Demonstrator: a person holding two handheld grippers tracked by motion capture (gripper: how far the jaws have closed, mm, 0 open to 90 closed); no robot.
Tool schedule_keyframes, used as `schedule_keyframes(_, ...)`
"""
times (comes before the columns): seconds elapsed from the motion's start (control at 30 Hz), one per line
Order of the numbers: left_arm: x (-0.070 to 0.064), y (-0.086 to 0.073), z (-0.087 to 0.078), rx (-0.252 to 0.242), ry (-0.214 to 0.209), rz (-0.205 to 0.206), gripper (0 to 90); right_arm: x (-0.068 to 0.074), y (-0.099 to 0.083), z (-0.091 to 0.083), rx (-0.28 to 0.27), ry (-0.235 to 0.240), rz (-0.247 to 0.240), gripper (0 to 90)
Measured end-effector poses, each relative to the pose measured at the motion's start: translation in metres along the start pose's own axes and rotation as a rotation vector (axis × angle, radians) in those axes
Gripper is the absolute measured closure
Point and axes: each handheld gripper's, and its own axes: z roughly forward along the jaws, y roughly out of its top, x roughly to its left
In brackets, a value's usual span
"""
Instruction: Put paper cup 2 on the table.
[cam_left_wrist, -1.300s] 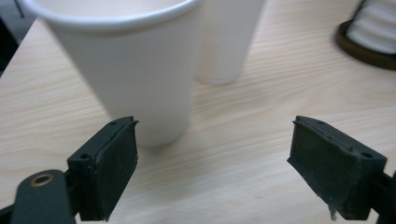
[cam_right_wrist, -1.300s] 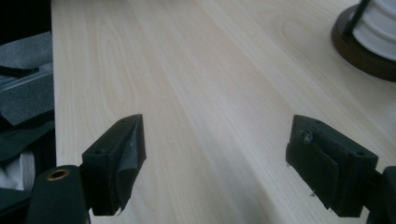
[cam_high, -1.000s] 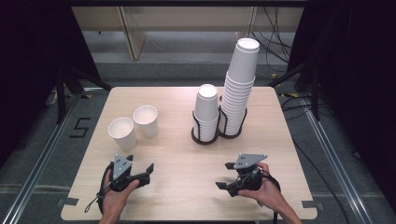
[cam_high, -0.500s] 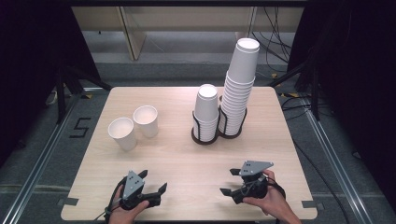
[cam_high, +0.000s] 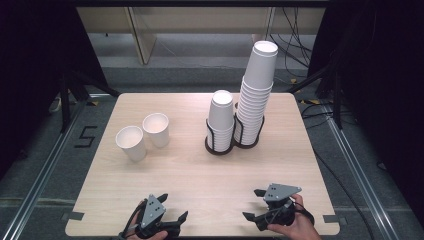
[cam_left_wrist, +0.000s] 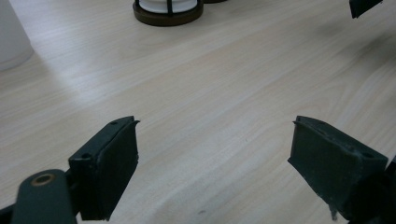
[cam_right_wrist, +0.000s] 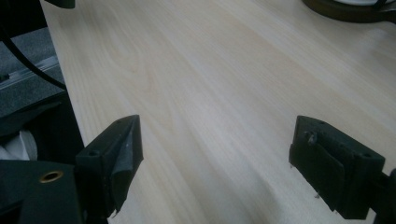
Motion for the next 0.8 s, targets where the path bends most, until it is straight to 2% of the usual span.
schedule_keyframes(0.13, -0.006, -0.001, 0.0, 0.006, -0.031, -0.012, 14.8, 0.003, -0.007, -0.005, 0.005, -0.01, 0.018, 17.5)
schedule_keyframes(0.2, -0.008, -0.002, 0.001, 0.011, -0.038, 0.003, 14.8, 0.003, -0.01, -0.007, 0.005, -0.015, 0.019, 17.1)
schedule_keyframes(0.3, -0.011, -0.001, 0.002, 0.013, -0.03, 0.055, 14.8, 0.005, -0.012, -0.01, 0.007, -0.02, 0.026, 17.0)
schedule_keyframes(0.37, -0.013, 0.0, 0.003, 0.022, -0.019, 0.109, 14.8, 0.004, -0.013, -0.01, 0.011, -0.016, 0.021, 17.0)
schedule_keyframes(0.4, -0.012, 0.002, 0.004, 0.013, -0.014, 0.15, 14.8, 0.004, -0.014, -0.01, 0.014, -0.017, 0.02, 16.9)
schedule_keyframes(0.43, -0.011, 0.002, 0.004, 0.014, -0.022, 0.14, 14.8, 0.004, -0.014, -0.01, 0.016, -0.021, 0.022, 16.8)
schedule_keyframes(0.47, -0.012, 0.001, 0.004, 0.002, -0.044, 0.105, 14.8, 0.005, -0.014, -0.01, 0.018, -0.025, 0.026, 16.8)
schedule_keyframes(0.53, -0.011, 0.001, 0.005, 0.004, -0.053, 0.082, 14.8, 0.005, -0.015, -0.01, 0.02, -0.028, 0.027, 16.8)
schedule_keyframes(0.6, -0.009, 0.001, 0.004, 0.022, -0.041, 0.089, 14.8, 0.004, -0.015, -0.009, 0.02, -0.037, 0.013, 16.8)
schedule_keyframes(0.8, -0.007, 0.001, 0.005, 0.011, -0.054, 0.054, 14.8, 0.0, -0.016, -0.01, 0.022, -0.054, 0.045, 16.8)
